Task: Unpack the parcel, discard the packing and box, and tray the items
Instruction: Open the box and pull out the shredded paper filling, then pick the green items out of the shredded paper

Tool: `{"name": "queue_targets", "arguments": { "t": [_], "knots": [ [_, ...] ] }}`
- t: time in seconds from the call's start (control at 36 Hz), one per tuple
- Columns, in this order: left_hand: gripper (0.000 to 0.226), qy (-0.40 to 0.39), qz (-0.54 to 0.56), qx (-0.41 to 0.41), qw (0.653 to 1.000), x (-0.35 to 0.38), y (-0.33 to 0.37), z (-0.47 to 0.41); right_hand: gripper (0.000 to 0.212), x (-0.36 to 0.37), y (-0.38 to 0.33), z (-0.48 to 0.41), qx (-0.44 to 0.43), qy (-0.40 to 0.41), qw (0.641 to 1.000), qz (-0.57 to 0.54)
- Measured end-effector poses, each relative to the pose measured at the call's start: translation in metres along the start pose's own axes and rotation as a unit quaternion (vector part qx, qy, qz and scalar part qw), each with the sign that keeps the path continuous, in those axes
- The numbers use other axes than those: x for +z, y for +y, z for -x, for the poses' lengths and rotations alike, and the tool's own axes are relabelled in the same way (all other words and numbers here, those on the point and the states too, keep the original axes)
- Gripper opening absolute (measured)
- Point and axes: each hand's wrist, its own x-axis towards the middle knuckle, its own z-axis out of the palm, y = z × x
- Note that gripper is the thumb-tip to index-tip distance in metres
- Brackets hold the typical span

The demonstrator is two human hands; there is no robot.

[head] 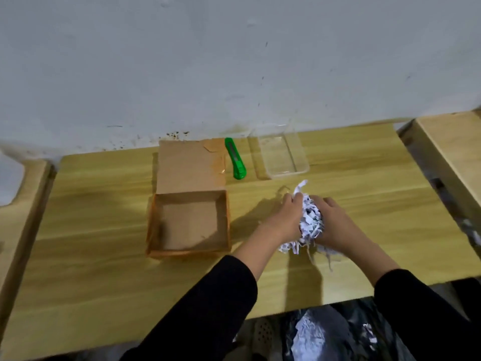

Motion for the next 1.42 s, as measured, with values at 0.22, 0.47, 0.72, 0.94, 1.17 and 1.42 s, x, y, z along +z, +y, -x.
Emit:
{"name": "queue_targets", "arguments": {
  "t": [0.22, 0.47, 0.72, 0.94, 1.17, 1.42],
  "knots": [
    [0.089, -0.034, 0.020, -0.009, 0.999, 0.016, 0.002, -0.016, 0.098, 0.007, 0.038, 0.006, 0.041, 0.016, 0.998, -0.039],
    [0.082, 0.081, -0.059, -0.007, 0.995, 0.000, -0.027, -0.006, 0.077, -0.033, 0.060, 0.021, 0.026, 0.043, 0.999, -0.013],
    [0.061, 0.090, -0.137, 0.089, 0.983, 0.033, -0.023, -0.019, 0.040, -0.008, 0.048, 0.019, -0.025, 0.085, 0.995, -0.034],
    [0.039, 0.228, 0.034, 0.018, 0.973, 0.030, -0.045, -0.004, 0.032, -0.019, 0.073, 0.041, 0.073, 0.163, 0.981, -0.073],
    [0.037, 0.220, -0.012, 0.133, 0.966, 0.030, -0.022, 0.005, 0.025, -0.004, 0.024, 0.029, -0.074, 0.167, 0.983, -0.035],
    [0.063, 0.093, -0.135, 0.081, 0.983, 0.045, -0.060, -0.003, 0.033, -0.004, 0.072, 0.037, 0.037, 0.162, 0.986, -0.010]
  ]
}}
